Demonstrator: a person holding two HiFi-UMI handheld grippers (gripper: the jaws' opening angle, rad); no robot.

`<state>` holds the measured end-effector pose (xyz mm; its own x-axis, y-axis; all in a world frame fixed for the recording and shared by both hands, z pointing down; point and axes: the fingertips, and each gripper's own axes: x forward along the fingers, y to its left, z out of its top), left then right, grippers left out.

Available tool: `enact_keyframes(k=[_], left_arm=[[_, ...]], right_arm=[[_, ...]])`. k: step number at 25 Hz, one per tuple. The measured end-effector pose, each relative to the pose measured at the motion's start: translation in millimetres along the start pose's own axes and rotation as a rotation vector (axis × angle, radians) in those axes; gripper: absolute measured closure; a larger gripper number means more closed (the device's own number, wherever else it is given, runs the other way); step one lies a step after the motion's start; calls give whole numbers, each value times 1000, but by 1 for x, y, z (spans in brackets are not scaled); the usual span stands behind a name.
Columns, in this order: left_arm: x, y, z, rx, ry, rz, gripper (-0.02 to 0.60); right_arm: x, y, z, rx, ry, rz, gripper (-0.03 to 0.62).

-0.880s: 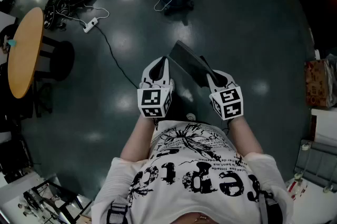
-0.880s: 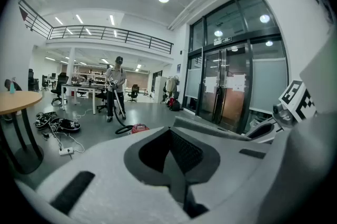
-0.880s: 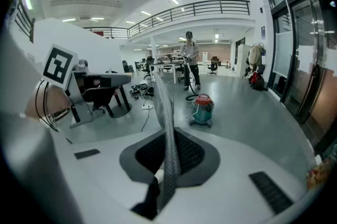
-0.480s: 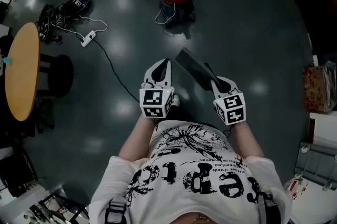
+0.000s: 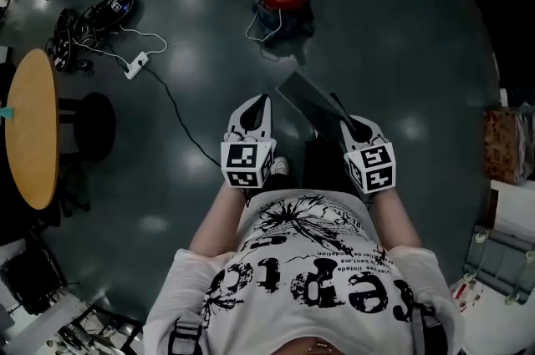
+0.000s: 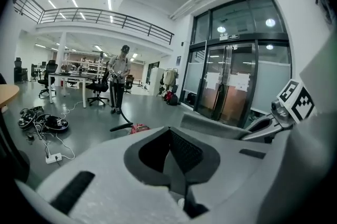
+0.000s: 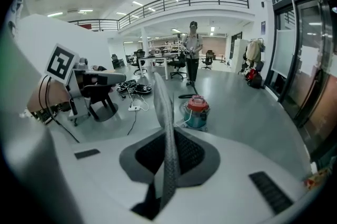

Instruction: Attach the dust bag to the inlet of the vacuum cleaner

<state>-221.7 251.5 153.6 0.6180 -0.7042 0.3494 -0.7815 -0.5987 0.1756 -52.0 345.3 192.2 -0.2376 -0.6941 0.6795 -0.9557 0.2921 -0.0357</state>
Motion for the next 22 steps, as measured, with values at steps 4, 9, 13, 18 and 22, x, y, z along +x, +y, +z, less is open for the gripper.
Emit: enact_keyframes(k=[4,9,13,18,22], left_arm=[[45,12,16,-15,9,52,580],[110,22,38,-27,22,137,580],[156,17,64,-32,19,193,581],[211,25,74,-31,12,224,580],[243,31,85,-35,6,203,580]], right_arm=[[34,-40,27,-13,7,55,566],[83,-92,59,-81,37,165,566],[105,-137,84,-150,60,246,566],[148,-179,106,-250,71,315,566],[172,-198,118,-269,90,318,566]])
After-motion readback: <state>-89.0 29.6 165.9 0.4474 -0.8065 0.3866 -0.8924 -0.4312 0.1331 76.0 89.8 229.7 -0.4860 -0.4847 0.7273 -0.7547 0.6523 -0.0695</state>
